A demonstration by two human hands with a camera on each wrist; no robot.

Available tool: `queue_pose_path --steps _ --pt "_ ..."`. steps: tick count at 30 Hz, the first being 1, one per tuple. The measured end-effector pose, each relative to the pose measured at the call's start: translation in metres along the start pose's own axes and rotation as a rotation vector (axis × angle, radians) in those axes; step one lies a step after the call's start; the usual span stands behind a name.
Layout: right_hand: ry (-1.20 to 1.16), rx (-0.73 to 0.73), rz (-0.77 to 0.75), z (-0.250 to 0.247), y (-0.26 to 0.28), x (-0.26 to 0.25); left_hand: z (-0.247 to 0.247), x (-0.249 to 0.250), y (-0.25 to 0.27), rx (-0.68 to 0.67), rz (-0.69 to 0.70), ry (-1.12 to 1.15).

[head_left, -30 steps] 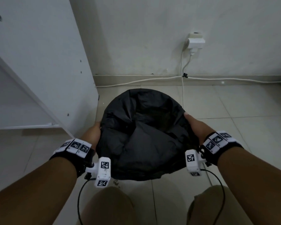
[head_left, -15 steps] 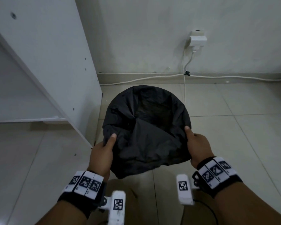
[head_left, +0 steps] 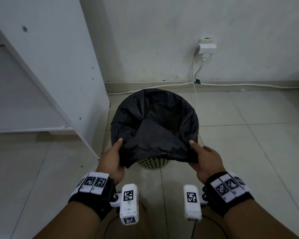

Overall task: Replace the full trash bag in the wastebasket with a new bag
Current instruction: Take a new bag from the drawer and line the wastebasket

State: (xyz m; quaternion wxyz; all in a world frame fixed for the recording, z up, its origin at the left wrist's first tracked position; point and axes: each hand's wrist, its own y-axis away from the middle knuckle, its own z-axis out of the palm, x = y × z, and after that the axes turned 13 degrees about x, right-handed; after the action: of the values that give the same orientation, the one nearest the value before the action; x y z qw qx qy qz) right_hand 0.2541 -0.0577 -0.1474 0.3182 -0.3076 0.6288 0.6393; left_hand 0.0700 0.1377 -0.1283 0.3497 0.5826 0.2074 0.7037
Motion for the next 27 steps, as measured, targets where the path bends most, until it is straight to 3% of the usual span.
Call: queue_pose_path --steps 3,7,12,16,18,22,27 --pt "-0.074 -0.068 0.016 -0.006 0.002 0.002 -0.002 -0.002 0.010 -0.037 -0.080 0.101" --pt "-0.215 -0.107 0.180 -0.012 0.004 0.009 -0.012 -0.008 0.007 -0.017 -0.099 0.037" --pt "-0.015 -0.113 -0.049 -0.006 0.026 0.004 -0.023 -0.026 -0.007 0.063 0.297 -0.344" --pt "0.318 -0.174 -0.302 0.005 0.028 0.020 -0.022 -0.037 -0.009 -0.124 0.684 -0.725" --pt "0.443 -0.149 -0.408 0.008 0.028 0.026 -0.018 -0.042 -0.017 -0.151 0.751 -0.861" --pt "0.527 -0.144 -0.556 0.013 0.026 0.026 -0.003 -0.049 -0.026 -0.070 0.722 -1.054" --pt "0.555 -0.137 -0.654 0.014 0.026 0.025 0.011 -0.048 -0.034 0.027 0.609 -0.888"
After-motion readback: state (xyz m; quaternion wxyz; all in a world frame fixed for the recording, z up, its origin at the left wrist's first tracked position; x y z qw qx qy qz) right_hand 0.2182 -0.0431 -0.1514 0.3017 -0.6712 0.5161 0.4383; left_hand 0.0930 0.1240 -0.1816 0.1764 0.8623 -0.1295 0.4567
